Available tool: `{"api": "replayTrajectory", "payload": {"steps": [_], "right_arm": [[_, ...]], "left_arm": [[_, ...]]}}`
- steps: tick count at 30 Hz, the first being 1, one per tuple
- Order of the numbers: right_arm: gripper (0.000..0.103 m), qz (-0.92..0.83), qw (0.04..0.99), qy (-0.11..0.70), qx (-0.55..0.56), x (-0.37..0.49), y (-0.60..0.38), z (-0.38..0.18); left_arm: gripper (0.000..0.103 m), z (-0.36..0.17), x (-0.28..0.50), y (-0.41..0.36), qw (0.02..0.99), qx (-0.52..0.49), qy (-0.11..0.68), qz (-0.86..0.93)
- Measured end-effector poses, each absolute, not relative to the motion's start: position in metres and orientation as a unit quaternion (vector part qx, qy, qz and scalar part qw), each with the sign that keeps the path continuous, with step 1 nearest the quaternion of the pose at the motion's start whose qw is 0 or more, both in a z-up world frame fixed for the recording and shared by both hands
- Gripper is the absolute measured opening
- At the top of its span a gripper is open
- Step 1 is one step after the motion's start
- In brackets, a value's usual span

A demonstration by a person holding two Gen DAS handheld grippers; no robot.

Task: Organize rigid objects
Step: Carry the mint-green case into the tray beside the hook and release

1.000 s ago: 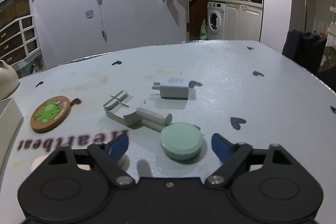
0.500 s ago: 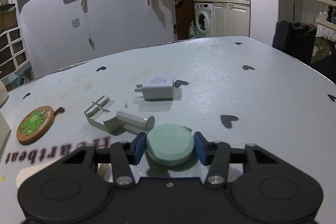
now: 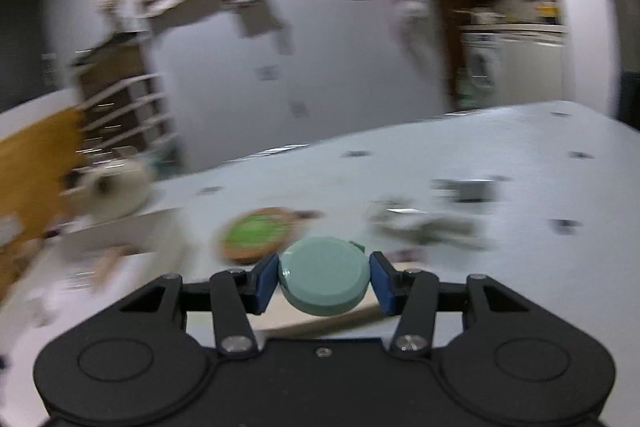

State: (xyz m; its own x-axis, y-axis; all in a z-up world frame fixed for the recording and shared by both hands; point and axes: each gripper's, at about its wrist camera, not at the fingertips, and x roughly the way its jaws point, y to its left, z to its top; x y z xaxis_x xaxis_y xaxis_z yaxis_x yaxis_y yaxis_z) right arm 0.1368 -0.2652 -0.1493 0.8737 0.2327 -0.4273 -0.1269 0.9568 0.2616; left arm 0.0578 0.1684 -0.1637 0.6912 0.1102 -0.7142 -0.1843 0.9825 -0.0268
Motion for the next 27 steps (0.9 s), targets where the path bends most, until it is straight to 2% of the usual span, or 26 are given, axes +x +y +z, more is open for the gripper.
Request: {"api": "replayTrajectory", "payload": {"steps": [6, 12, 27], "right_arm": [[0.05, 0.222, 0.944, 0.233, 0.075, 0.138, -0.175, -0.13], [0.05, 0.295, 0.916, 0.269, 0.046, 0.153, -0.097, -0.127], [0.05, 0.285, 0.885, 0.366, -0.038, 0.213, 0.003, -0.147]], "left_arm": [[0.005, -0.164, 0.058, 0.168, 0.919, -0.045, 0.384, 0.076], [0.005, -0.164, 0.058, 0.167, 0.92, -0.038, 0.383, 0.073], [0.005, -0.165, 0.058, 0.168, 0.921, -0.04, 0.38, 0.069]]}}
